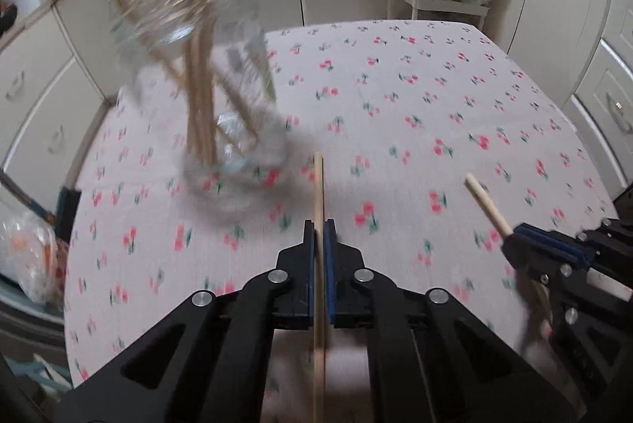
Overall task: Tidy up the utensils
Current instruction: 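Lower both tools to the cloth and close each on a loose stick, then lift the left tool's stick upright while the right tool raises its stick above the jar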
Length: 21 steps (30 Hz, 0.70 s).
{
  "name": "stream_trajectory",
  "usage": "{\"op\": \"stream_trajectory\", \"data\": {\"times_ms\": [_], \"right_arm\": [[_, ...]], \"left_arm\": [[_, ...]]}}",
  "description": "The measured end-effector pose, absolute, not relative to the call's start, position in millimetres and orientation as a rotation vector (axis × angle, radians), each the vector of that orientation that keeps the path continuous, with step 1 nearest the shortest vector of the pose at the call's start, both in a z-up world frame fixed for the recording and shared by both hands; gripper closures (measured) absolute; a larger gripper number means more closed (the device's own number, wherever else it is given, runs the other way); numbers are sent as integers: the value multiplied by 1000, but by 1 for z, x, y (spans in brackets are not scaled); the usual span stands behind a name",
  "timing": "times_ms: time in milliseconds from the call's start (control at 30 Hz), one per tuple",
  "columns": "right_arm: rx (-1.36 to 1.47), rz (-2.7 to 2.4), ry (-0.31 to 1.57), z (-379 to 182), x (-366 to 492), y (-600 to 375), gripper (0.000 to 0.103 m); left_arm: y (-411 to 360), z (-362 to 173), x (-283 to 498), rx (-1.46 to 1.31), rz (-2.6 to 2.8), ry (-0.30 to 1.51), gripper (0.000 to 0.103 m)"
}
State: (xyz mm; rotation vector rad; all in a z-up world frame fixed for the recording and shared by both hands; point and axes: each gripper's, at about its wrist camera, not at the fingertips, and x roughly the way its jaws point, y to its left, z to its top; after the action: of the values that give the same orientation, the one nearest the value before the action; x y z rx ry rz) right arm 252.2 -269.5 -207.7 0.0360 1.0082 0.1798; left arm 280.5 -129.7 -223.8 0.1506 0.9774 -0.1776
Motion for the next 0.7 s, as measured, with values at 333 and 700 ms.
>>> {"op": "stream_trajectory", "data": {"times_ms": [333,700], "right_arm": [[8,164,1028,-206,272,-268,77],[-40,216,1043,-211,273,-256,77]], "left_arm": [[-109,-213,289,78,-185,1001,89],[-127,-221,311,133,-176,1006,73]]}}
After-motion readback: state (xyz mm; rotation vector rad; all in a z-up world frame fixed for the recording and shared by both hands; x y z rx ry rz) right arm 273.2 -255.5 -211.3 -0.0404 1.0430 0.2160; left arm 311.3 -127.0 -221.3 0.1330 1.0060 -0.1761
